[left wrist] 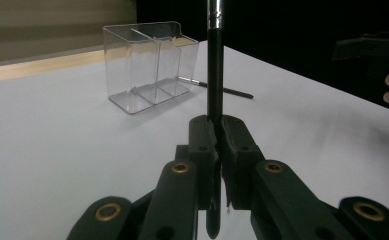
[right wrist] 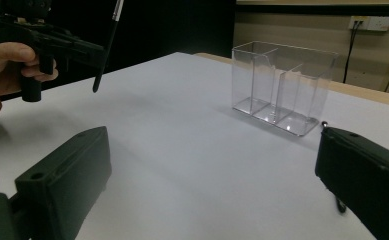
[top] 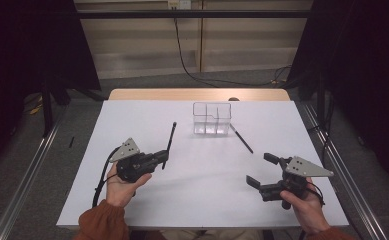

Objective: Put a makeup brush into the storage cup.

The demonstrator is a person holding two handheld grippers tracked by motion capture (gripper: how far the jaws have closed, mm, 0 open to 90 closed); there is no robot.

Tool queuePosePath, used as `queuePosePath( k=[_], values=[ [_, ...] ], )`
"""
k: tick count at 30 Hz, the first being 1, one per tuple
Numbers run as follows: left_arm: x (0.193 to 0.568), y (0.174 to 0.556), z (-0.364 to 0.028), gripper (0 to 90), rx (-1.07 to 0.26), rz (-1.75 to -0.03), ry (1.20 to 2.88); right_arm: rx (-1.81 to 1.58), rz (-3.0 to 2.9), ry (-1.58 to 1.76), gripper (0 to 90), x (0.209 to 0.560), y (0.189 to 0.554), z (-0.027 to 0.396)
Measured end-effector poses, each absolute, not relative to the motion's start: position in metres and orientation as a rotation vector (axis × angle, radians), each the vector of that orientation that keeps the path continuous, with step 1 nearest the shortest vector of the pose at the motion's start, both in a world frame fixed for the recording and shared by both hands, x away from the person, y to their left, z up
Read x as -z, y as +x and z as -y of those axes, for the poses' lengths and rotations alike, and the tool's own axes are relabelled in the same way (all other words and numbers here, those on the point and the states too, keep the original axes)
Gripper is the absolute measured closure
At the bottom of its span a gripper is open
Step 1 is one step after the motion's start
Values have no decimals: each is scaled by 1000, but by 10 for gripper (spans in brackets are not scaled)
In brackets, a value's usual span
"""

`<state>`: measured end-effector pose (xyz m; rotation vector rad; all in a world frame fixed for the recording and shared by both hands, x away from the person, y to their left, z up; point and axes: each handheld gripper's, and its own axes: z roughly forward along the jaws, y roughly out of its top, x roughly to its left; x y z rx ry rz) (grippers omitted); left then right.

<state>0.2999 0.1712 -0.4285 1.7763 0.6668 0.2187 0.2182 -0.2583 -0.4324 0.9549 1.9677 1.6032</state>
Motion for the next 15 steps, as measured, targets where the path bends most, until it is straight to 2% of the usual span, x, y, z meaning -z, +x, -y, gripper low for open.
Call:
queuePosePath(
  k=[15],
  values=[
    [428, 291, -153, 843, -196, -615, 1794, -1706, -2018, 897, 2, 423, 233, 230]
  ],
)
